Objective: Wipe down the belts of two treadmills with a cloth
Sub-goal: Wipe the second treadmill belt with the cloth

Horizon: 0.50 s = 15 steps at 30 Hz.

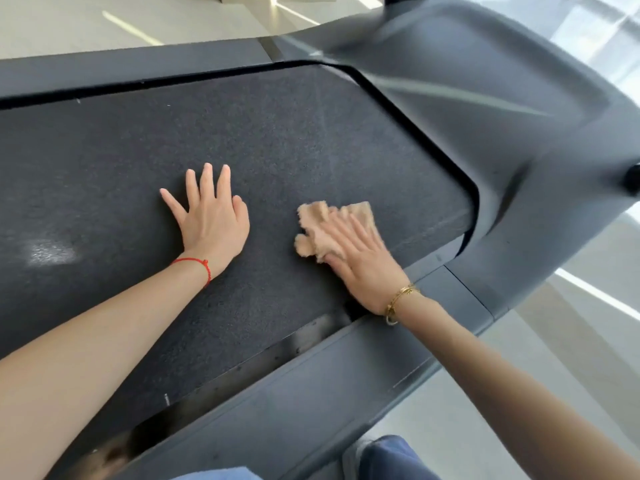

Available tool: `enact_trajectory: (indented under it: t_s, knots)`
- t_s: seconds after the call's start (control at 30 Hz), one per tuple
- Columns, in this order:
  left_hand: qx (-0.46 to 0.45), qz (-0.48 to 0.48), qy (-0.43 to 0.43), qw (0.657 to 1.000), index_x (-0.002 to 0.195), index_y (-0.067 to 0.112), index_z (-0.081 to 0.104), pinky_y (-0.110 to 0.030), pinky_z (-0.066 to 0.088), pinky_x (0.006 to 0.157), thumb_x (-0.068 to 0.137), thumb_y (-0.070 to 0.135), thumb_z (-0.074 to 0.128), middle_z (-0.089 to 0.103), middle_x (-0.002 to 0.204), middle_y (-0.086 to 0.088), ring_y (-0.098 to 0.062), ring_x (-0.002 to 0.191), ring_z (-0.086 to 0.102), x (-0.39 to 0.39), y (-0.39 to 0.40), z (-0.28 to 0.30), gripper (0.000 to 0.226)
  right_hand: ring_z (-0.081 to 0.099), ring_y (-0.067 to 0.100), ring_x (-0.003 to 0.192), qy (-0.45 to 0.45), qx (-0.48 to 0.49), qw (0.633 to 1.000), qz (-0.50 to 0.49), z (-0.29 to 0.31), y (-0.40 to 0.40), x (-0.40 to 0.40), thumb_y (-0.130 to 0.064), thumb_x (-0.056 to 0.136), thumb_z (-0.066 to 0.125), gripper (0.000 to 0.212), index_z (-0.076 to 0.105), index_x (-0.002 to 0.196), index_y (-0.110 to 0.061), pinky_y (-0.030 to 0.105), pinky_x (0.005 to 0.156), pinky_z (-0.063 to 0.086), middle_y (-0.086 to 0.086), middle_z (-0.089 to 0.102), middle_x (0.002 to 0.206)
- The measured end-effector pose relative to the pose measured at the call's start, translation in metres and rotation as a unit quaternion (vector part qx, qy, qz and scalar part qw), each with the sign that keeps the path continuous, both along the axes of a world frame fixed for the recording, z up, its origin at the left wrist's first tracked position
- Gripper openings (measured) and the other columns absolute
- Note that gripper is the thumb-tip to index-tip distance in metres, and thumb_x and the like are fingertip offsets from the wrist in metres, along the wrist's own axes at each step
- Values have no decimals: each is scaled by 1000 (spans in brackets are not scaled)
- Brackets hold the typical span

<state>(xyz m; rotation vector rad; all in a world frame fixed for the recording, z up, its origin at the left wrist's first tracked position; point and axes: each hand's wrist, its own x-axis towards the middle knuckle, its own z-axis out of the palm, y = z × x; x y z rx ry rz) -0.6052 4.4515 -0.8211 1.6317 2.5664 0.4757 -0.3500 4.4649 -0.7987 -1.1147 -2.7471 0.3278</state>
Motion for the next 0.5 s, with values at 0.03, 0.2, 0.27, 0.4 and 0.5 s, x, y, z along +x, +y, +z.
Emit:
enact_trajectory:
  t_s: [0.03, 0.2, 0.27, 0.4, 0.5]
  knots:
    - [-3, 5, 1, 1000, 157, 19, 22, -70, -1, 115, 103, 30, 32, 18, 165, -8, -32, 152, 8, 0, 1, -1, 57, 26, 29, 142, 9, 37, 999, -7, -1, 18, 15, -38, 102, 25, 53, 35, 149, -15, 43, 118, 10, 10, 32, 155]
    - [-4, 22, 15, 1000, 156, 18, 26, -68, 0, 116, 102, 34, 33, 20, 164, -9, -32, 151, 11, 0, 2, -7, 57, 24, 28, 143, -44, 54, 969, -236, -13, 117, 91, -39, 97, 23, 53, 32, 148, -28, 49, 117, 12, 3, 24, 159]
    - [-3, 25, 19, 1000, 156, 17, 27, -67, 1, 117, 102, 34, 34, 20, 164, -9, -32, 151, 12, 0, 3, -8, 57, 12, 25, 148, -34, 17, 950, -309, -15, 134, 93, -47, 95, 19, 60, 22, 153, -29, 49, 120, 4, 1, 17, 162]
    - [-10, 32, 25, 999, 157, 18, 24, -67, 2, 117, 102, 34, 32, 18, 165, -7, -31, 151, 10, 1, 6, -9, 57, 22, 29, 143, -43, 64, 973, -220, -7, 120, 65, -48, 95, 16, 64, 25, 153, -22, 50, 118, 7, 6, 23, 159]
    - [-19, 36, 24, 999, 157, 20, 21, -66, 1, 117, 102, 35, 29, 15, 165, -5, -28, 152, 6, 0, 9, -10, 57, 32, 34, 137, -10, 76, 996, -49, -3, 98, 31, -45, 98, 21, 60, 35, 149, -16, 49, 116, 13, 11, 35, 153]
